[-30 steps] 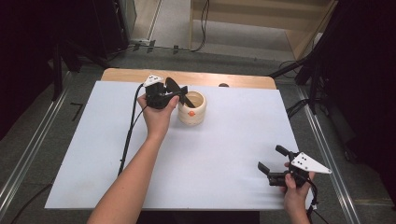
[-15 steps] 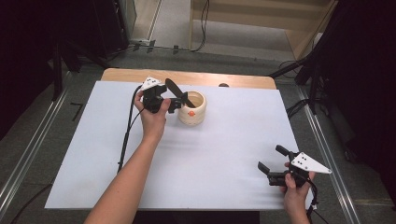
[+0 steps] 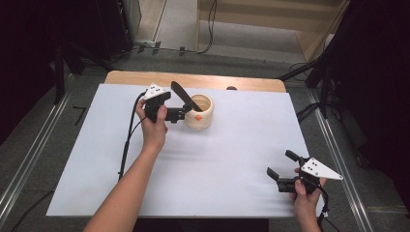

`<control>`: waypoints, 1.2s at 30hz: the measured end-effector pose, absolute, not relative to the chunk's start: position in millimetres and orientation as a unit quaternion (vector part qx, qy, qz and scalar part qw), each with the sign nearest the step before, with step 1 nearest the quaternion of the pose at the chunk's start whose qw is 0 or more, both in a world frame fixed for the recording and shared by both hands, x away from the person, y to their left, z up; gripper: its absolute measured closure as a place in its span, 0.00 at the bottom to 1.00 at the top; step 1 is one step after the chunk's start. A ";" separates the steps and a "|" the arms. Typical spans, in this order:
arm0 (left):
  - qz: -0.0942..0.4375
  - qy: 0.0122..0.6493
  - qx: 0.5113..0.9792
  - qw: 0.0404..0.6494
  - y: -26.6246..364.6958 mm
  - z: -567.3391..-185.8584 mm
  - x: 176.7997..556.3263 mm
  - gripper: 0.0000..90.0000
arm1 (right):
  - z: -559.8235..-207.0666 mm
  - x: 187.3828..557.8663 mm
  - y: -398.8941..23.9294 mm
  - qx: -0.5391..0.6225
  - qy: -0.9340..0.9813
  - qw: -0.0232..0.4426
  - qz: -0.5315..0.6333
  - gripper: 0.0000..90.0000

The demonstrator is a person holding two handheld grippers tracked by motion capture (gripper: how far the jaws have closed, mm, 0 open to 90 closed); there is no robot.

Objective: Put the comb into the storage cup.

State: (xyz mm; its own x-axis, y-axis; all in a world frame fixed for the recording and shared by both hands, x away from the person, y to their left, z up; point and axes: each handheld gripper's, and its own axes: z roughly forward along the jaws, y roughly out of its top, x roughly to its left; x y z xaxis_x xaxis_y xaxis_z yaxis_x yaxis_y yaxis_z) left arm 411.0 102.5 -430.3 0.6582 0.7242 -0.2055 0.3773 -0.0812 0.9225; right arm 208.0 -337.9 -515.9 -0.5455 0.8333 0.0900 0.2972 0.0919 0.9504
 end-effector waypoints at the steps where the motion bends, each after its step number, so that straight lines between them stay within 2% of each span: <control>1: 0.156 0.382 0.720 0.559 104.2 -430.3 410.3 0.00 | -515.9 208.0 -338.0 0.405 0.696 0.249 0.537 0.00; 36: 0.213 0.366 0.709 0.564 170.6 -440.7 342.2 0.00 | -515.4 205.8 -334.0 0.410 0.694 0.260 0.531 0.00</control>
